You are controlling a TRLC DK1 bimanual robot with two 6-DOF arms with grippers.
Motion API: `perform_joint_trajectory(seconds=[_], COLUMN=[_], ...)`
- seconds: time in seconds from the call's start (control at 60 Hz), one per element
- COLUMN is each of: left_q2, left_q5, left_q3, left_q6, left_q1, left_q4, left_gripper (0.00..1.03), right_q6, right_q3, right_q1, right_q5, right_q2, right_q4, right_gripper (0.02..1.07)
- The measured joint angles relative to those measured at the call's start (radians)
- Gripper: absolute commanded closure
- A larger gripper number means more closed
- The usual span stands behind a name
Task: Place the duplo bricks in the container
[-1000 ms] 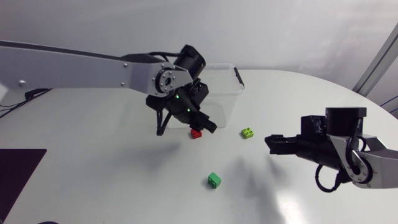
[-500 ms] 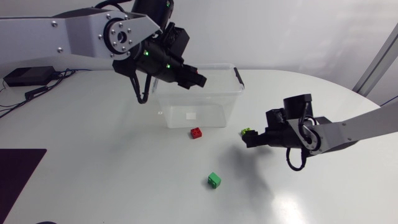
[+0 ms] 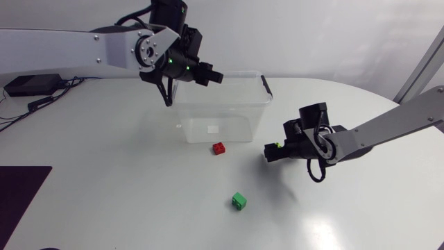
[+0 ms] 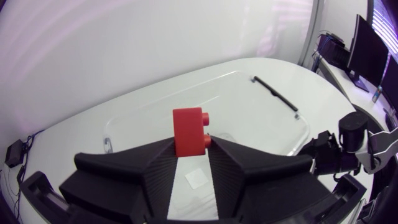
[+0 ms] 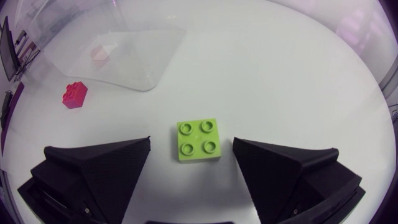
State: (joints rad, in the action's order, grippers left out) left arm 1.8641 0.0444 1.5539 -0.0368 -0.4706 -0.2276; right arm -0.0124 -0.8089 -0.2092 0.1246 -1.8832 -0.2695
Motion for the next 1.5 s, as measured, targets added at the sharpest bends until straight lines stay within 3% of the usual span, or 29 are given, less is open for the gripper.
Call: perform_joint_trajectory(seconds=[0.05,0.083,0.217,0.417,0.65,0.783,1.083,1.5], left_q2=[0.022,0.034,0.048,-0.010,-0.203,-0.262,-0.211,-0.048], left_q5=[0.019,0.031,0.050,0.051,-0.031,-0.068,-0.074,-0.012], left_q3=[0.004,0.007,0.008,0.002,-0.023,-0.090,-0.301,-0.304], left_q6=[0.000,0.000,0.002,0.003,0.013,0.038,0.148,0.259], left_q1=[0.005,0.006,0.016,0.017,0.001,-0.030,-0.172,-0.233], left_q4=[0.002,0.002,0.002,-0.034,-0.274,-0.348,-0.350,-0.294], left_gripper=[0.14,0.07,0.04,0.04,0.05,0.08,0.12,0.12], right_q6=[-0.005,-0.011,-0.039,-0.072,-0.097,-0.096,-0.031,0.047], right_q3=[-0.008,-0.013,-0.015,-0.014,0.109,0.138,0.050,-0.198], right_q1=[-0.006,-0.011,-0.026,-0.026,-0.023,-0.023,-0.109,-0.197], right_q5=[-0.008,-0.017,-0.044,-0.049,-0.056,-0.059,-0.082,-0.108], right_q2=[-0.011,-0.016,-0.029,-0.033,0.104,0.299,0.624,0.508], right_q4=[-0.005,-0.005,-0.026,-0.037,-0.038,0.058,0.283,0.290], right_gripper=[0.25,0.34,0.88,0.93,0.93,0.93,0.93,0.93])
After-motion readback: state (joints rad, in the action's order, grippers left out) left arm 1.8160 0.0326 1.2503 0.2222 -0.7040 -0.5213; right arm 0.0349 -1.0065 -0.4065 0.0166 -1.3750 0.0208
